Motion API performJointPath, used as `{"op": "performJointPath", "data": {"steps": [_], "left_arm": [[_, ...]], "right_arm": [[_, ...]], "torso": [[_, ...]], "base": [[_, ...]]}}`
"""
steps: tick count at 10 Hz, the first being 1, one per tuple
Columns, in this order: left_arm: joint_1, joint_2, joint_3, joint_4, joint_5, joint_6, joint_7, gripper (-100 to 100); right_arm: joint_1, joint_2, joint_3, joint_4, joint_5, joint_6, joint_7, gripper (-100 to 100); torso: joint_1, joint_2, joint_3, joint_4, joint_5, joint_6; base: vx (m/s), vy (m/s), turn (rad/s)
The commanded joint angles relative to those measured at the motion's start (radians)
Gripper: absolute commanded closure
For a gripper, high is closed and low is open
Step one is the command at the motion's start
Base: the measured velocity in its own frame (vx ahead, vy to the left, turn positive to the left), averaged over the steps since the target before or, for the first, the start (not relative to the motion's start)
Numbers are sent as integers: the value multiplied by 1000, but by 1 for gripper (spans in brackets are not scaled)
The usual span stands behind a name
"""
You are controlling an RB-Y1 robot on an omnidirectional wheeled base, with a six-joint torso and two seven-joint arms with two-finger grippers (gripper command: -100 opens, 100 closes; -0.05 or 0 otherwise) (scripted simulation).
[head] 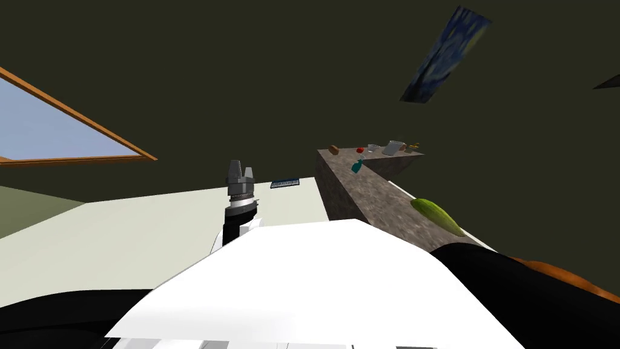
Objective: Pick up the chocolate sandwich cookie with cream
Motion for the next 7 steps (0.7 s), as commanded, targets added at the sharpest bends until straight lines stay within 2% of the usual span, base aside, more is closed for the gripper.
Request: {"op": "performJointPath", "data": {"steps": [1, 2, 3, 4, 5, 6, 7], "left_arm": [[0, 0, 0, 0, 0, 0, 0, 0], [0, 0, 0, 0, 0, 0, 0, 0], [0, 0, 0, 0, 0, 0, 0, 0], [0, 0, 0, 0, 0, 0, 0, 0], [0, 0, 0, 0, 0, 0, 0, 0], [0, 0, 0, 0, 0, 0, 0, 0], [0, 0, 0, 0, 0, 0, 0, 0]], "right_arm": [[6, -4, 9, -9, -43, 4, 4, -100], [9, 32, 57, 38, -76, -15, 42, -100], [9, 32, 69, 38, -109, -15, 42, -100], [9, 32, 69, 38, -131, -15, 42, -100], [13, 69, 114, 84, -167, -34, 81, -100], [13, 69, 128, 85, -202, -34, 81, -100], [13, 69, 128, 85, -219, -34, 81, -100]], "torso": [[0, 0, 0, 0, 0, 0], [0, -1, 0, 0, 0, 1], [1, 0, 0, 0, 0, -1], [0, 0, 0, 0, 0, 0], [-1, -1, 0, 0, 0, 1], [0, 0, 0, 0, 0, -1], [0, 0, 0, 0, 0, 1]], "base": [[-32, 13, 29], [-63, 40, 379], [-61, 30, 291], [-28, 10, -8], [-69, 36, 374], [-64, 35, 275], [-25, 15, -1]]}}
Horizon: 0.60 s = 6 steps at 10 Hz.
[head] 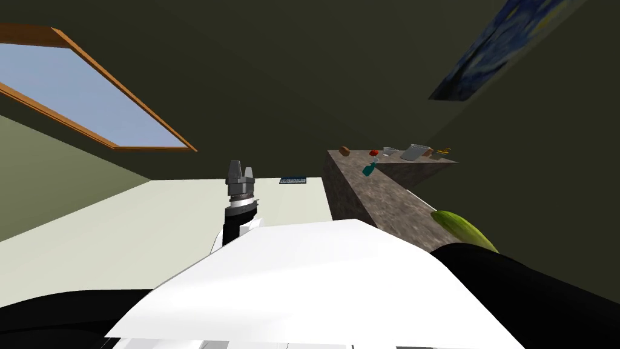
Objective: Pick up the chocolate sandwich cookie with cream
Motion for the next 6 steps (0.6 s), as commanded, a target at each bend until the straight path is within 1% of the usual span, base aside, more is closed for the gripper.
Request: {"op": "performJointPath", "data": {"steps": [1, 2, 3, 4, 5, 6], "left_arm": [[0, 0, 0, 0, 0, 0, 0, 0], [0, 0, 0, 0, 0, 0, 0, 0], [0, 0, 0, 0, 0, 0, 0, 0], [0, 0, 0, 0, 0, 0, 0, 0], [0, 0, 0, 0, 0, 0, 0, 0], [0, 0, 0, 0, 0, 0, 0, 0]], "right_arm": [[4, 39, 50, 47, -50, -19, 41, -100], [4, 39, 63, 47, -73, -19, 41, -100], [4, 39, 63, 47, -103, -19, 41, -100], [4, 39, 60, 51, -84, -24, 40, -100], [4, 39, 60, 50, -87, -23, 41, 100], [4, 38, 60, 51, -87, -22, 40, 100]], "torso": [[0, 0, 0, 0, 0, 0], [1, 1, 0, 0, 0, -2], [0, 1, 0, 0, 0, -1], [0, 0, 0, 0, 0, 0], [-1, -1, -1, 0, 0, 0], [-1, -2, -1, 0, -1, 0]], "base": [[-56, 38, 320], [-57, 28, 273], [-27, 12, 54], [-9, 5, -2], [0, 0, 0], [0, 0, 0]]}}
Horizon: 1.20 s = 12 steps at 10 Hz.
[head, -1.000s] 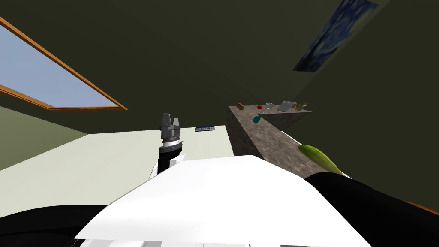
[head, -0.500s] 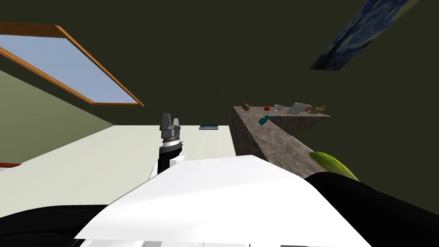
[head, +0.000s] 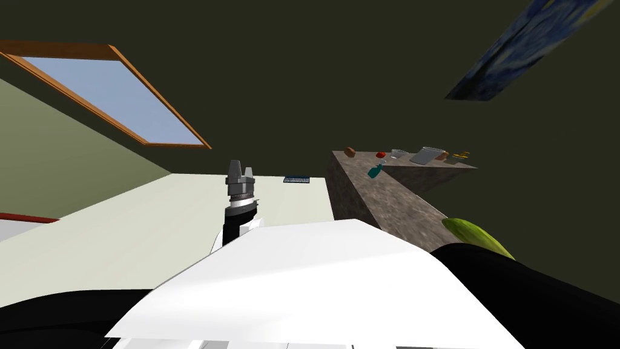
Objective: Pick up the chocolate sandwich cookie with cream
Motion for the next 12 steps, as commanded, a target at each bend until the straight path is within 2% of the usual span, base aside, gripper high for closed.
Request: {"op": "performJointPath", "data": {"steps": [1, 3, 4, 5, 6, 7, 9, 10, 11, 12], "left_arm": [[0, 0, 0, 0, 0, 0, 0, 0], [0, 0, 0, 0, 0, 0, 0, 0], [0, 0, 0, 0, 0, 0, 0, 0], [0, 0, 0, 0, 0, 0, 0, 0], [0, 0, 0, 0, 0, 0, 0, 0], [0, 0, 0, 0, 0, 0, 0, 0], [0, 0, 0, 0, 0, 0, 0, 0], [0, 0, 0, 0, 0, 0, 0, 0], [0, 0, 0, 0, 0, 0, 0, 0], [0, 0, 0, 0, 0, 0, 0, 0]], "right_arm": [[0, 0, 0, 0, 0, 0, 0, 100], [0, 0, 0, 0, 0, 0, 0, 100], [0, 0, 0, 0, 0, 0, -1, 0], [-3, -36, -50, -50, 50, 23, -38, 100], [-3, -36, -57, -51, 67, 23, -38, 100], [-6, -72, -103, -97, 95, 42, -71, 100], [-6, -72, -116, -97, 156, 42, -77, 100], [-9, -109, -161, -144, 187, 61, -115, 100], [-9, -109, -176, -144, 222, 61, -115, 100], [-9, -109, -176, -144, 248, 61, -115, 100]], "torso": [[0, 0, 0, 0, 0, 0], [0, 0, 0, 0, 0, 0], [0, 0, 0, 0, 0, 0], [0, 0, 0, 0, 0, 0], [-2, -2, -1, 0, -1, 2], [-3, -3, -2, -1, -2, 3], [-3, -4, -2, -1, -3, 3], [-4, -2, -1, 0, -3, 1], [-5, -2, -1, 0, -3, 3], [-5, -2, -1, 0, -3, 3]], "base": [[0, 0, 0], [0, 0, 0], [0, 0, 0], [51, -48, -348], [72, -42, -305], [100, -31, -485], [57, -24, -123], [39, -39, -294], [58, -35, -293], [39, -14, -68]]}}
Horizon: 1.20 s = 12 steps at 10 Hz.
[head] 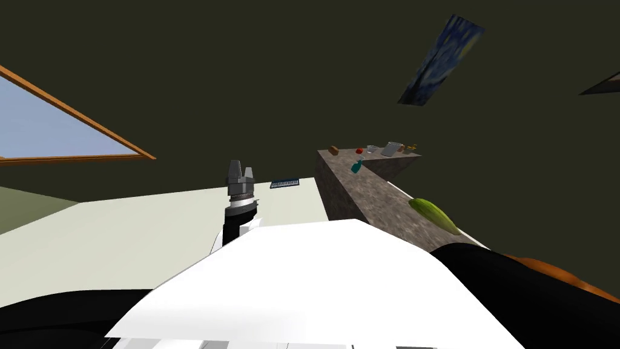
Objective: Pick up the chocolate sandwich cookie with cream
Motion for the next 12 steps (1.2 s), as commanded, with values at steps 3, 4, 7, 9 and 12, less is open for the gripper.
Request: {"op": "performJointPath", "data": {"steps": [3, 4, 7, 9, 12], "left_arm": [[0, 0, 0, 0, 0, 0, 0, 0], [0, 0, 0, 0, 0, 0, 0, 0], [0, 0, 0, 0, 0, 0, 0, 0], [0, 0, 0, 0, 0, 0, 0, 0], [0, 0, 0, 0, 0, 0, 0, 0]], "right_arm": [[-5, -36, -63, -43, 108, 15, -39, 100], [-8, -72, -109, -90, 142, 34, -78, 100], [-12, -109, -167, -137, 229, 53, -116, 100], [-12, -109, -182, -137, 285, 53, -116, 100], [-15, -145, -241, -183, 373, 72, -154, 100]], "torso": [[0, -2, -1, -1, 0, 1], [0, 0, 0, 0, 0, -1], [1, 0, 0, 0, 1, -1], [0, -2, -1, -1, 1, -1], [1, -1, -1, 0, 2, -1]], "base": [[60, -19, -225], [52, -32, -332], [58, -18, -229], [55, -9, -141], [54, -7, -217]]}}
